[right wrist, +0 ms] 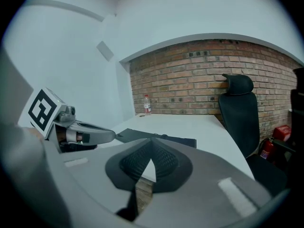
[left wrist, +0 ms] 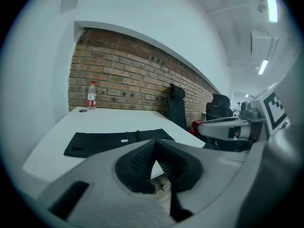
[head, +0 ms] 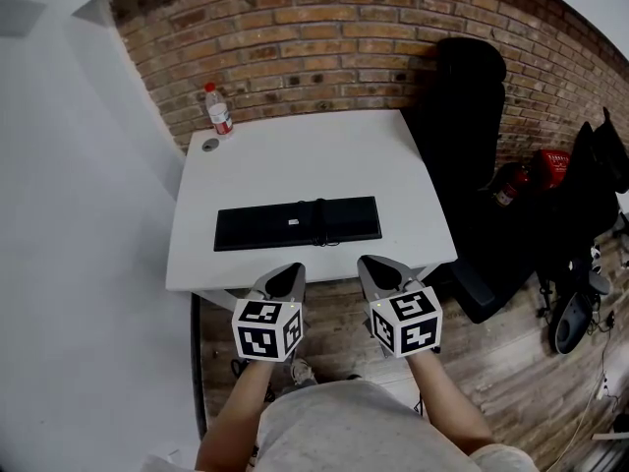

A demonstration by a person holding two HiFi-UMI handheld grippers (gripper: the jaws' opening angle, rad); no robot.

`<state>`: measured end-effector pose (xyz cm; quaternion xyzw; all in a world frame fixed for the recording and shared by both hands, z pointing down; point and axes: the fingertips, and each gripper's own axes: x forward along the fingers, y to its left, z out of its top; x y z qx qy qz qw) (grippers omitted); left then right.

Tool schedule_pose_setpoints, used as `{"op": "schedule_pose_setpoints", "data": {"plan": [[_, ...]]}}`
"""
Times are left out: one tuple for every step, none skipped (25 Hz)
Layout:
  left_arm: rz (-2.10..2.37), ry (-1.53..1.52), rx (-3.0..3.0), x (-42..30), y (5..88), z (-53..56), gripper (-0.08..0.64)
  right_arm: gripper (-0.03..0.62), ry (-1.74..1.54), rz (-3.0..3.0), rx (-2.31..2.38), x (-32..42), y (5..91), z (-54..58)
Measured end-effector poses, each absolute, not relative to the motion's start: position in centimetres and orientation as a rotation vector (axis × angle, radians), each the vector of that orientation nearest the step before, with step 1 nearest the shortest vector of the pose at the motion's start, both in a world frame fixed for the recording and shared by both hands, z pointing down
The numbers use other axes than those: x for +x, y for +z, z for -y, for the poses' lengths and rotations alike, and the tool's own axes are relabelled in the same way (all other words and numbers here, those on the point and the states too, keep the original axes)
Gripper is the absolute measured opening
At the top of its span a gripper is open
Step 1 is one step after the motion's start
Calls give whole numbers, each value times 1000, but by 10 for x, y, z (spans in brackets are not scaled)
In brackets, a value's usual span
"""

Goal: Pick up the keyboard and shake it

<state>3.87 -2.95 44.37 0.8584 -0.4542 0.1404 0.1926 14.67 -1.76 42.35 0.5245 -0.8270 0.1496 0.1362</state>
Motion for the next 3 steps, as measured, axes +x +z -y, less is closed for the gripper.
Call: {"op": "schedule_pose_setpoints", "data": {"plan": [[1271, 396, 2410, 39, 444, 30, -8, 8, 434, 2393, 1519, 147, 424, 18], [1268, 399, 2411, 39, 444, 31, -8, 8, 434, 2392, 1520, 146, 424, 19], [1265, 401, 2411, 39, 445, 31, -8, 8, 434, 2391, 1521, 146, 424, 20]]}}
